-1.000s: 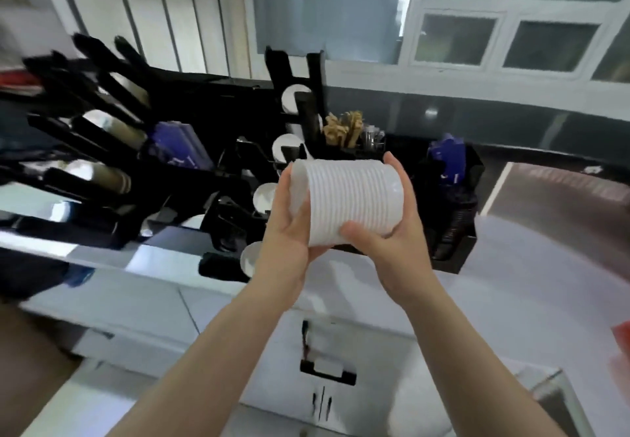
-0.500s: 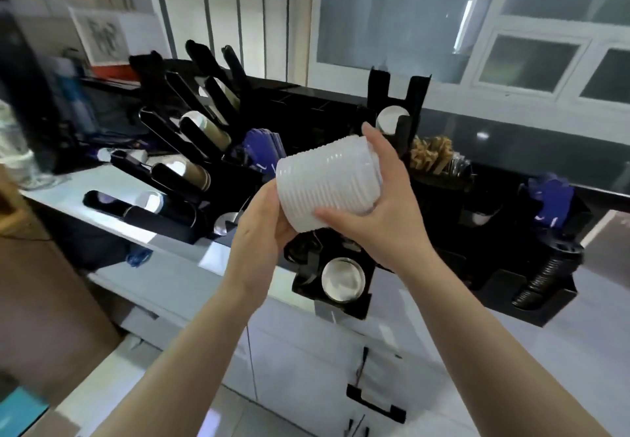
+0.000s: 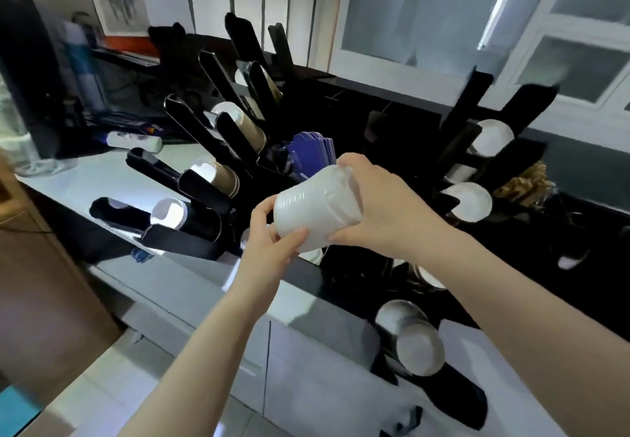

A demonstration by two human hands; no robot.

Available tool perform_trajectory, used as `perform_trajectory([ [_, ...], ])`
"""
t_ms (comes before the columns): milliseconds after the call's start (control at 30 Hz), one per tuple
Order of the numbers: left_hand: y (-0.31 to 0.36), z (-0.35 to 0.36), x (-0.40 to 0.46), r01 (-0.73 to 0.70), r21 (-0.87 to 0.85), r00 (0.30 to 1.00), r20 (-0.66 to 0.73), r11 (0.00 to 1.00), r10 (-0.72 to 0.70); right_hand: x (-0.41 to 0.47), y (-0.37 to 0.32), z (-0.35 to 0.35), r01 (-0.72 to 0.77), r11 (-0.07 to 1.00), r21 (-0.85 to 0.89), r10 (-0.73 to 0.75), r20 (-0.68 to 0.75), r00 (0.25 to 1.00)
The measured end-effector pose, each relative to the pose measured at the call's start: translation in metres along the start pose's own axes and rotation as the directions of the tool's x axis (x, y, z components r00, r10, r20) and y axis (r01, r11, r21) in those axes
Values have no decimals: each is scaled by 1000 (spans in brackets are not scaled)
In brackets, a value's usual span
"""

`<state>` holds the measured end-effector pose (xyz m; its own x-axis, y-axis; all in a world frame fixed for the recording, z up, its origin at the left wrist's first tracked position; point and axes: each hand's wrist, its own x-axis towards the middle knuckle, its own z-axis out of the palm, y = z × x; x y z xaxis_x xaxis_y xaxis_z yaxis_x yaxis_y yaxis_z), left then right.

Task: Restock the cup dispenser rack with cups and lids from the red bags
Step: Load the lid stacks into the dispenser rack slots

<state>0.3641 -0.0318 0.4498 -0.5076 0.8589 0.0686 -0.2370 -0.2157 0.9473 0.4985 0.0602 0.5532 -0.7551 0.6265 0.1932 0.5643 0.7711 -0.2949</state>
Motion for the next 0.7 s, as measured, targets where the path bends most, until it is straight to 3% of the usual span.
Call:
perform_trajectory([
  [100, -10, -19, 27, 46, -4, 997, 67, 999, -45, 25, -11, 10, -51, 987, -153, 59, 50, 997],
  [233, -15, -32, 55, -30, 215, 967, 254, 976, -26, 52, -22, 35, -99, 976, -193, 120, 96, 988],
  [333, -23, -30, 74, -105, 396, 986, 163, 912, 43, 69, -24, 62, -157, 968, -194, 163, 13, 987],
  [433, -21, -29, 94, -167, 508, 986, 75, 845, 150, 82, -16, 79, -228, 969, -92, 213, -144, 966],
  [567, -32, -13, 96, -92, 419, 992, -45, 903, 122, 80, -1, 97, -254, 952, 174, 297, -304, 905],
  [700, -51, -5, 99, -138, 455, 987, -8, 880, 159, 77, 7, 109, -233, 912, 338, 357, -372, 857],
])
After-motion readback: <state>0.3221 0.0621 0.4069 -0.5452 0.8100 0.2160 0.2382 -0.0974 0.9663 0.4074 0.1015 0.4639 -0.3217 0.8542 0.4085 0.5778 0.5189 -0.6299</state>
